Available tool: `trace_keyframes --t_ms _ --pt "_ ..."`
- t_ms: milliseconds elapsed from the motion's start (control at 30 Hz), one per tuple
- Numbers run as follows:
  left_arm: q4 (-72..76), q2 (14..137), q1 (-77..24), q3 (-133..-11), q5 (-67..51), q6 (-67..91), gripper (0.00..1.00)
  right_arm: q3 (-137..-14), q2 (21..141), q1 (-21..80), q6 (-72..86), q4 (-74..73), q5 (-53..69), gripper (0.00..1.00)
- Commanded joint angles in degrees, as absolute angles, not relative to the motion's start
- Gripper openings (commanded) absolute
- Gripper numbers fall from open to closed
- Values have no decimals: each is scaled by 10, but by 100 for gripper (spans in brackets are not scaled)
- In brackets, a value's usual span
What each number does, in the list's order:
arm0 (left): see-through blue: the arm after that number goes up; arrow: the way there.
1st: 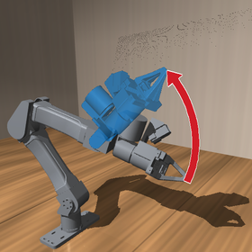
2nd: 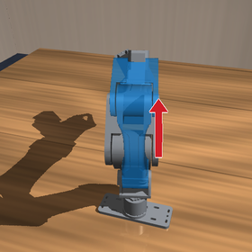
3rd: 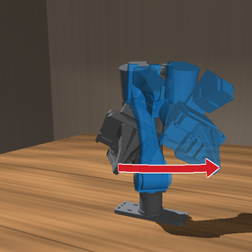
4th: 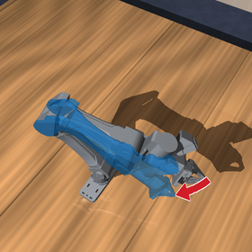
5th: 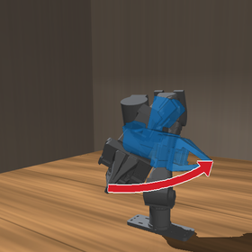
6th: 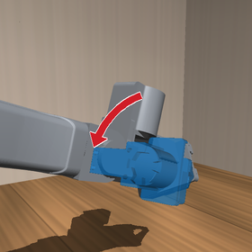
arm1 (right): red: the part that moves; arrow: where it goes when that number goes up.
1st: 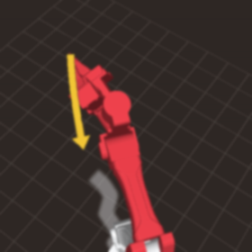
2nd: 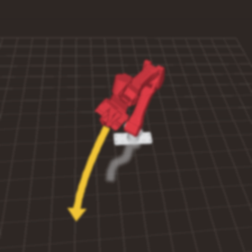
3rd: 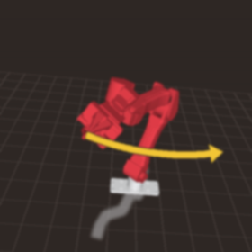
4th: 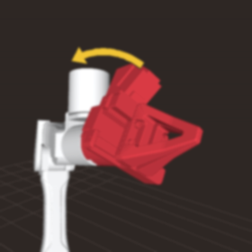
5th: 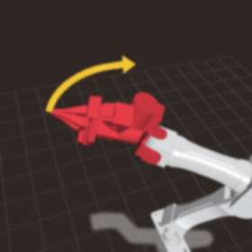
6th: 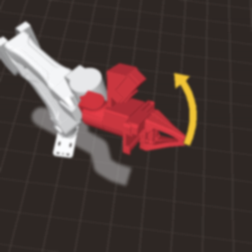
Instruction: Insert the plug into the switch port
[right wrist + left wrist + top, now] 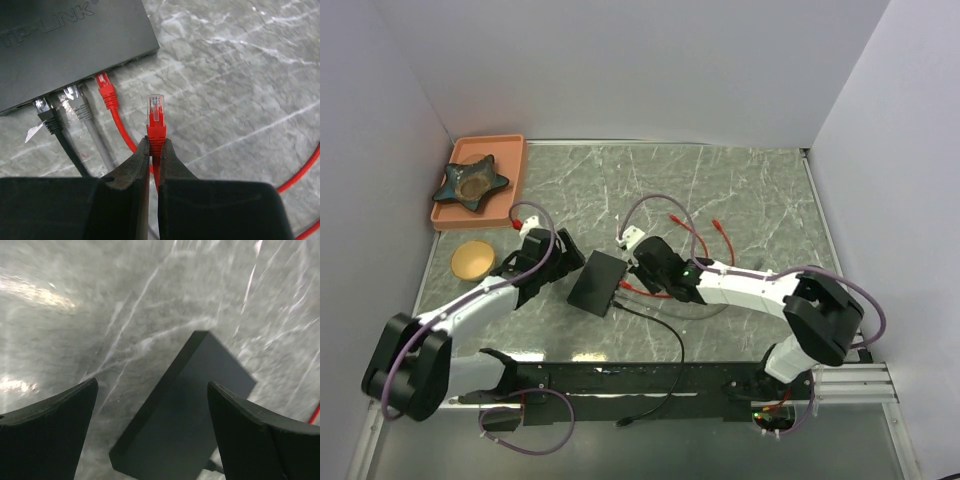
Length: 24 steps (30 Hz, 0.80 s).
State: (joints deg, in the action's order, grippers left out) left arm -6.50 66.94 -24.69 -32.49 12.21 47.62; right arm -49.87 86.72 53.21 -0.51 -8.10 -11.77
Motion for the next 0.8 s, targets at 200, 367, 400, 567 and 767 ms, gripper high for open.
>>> trace_keyframes --t_ms 200,367,400,567,767 --pt "148 737 -235 -271 -16 422 96 -576 949 531 -73 -91 -98 0" --pt "186 744 -235 -260 -44 412 96 -584 986 530 -76 -82 -104 0" --pt "191 747 -235 -259 -47 411 96 -589 996 530 -76 -83 -106 0" --pt "218 772 -235 -257 -64 410 97 -600 1015 531 -76 -84 -99 0" --pt "237 807 -235 -262 -90 412 99 -602 1023 530 -74 -76 -96 0"
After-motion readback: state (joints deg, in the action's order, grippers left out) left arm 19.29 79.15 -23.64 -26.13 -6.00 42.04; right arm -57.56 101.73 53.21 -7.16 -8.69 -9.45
